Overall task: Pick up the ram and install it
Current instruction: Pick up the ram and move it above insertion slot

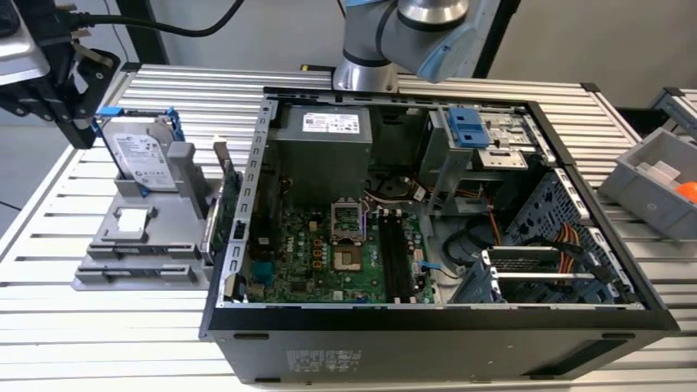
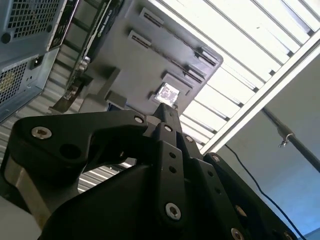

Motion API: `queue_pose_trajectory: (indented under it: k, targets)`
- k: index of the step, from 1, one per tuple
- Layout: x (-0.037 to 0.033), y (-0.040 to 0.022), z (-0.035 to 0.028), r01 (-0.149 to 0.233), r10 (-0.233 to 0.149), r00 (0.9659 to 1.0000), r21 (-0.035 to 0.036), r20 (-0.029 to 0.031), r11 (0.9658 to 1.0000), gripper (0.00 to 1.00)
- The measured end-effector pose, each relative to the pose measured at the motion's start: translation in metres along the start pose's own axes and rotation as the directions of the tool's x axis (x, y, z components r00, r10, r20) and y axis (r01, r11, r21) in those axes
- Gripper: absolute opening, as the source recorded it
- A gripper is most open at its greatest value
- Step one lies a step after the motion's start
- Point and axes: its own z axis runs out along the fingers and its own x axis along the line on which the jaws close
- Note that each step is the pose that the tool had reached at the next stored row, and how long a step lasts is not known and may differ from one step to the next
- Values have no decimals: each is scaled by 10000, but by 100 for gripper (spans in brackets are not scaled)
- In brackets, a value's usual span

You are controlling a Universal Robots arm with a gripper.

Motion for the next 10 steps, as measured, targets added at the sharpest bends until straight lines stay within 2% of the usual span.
queue_pose_trajectory:
  k: [4,10]
  targets:
    - [0,0,-1,685,-685,9976,-6,-34,9977,0]
    - [0,0,-1,1588,-1588,9873,-19,-79,9873,0]
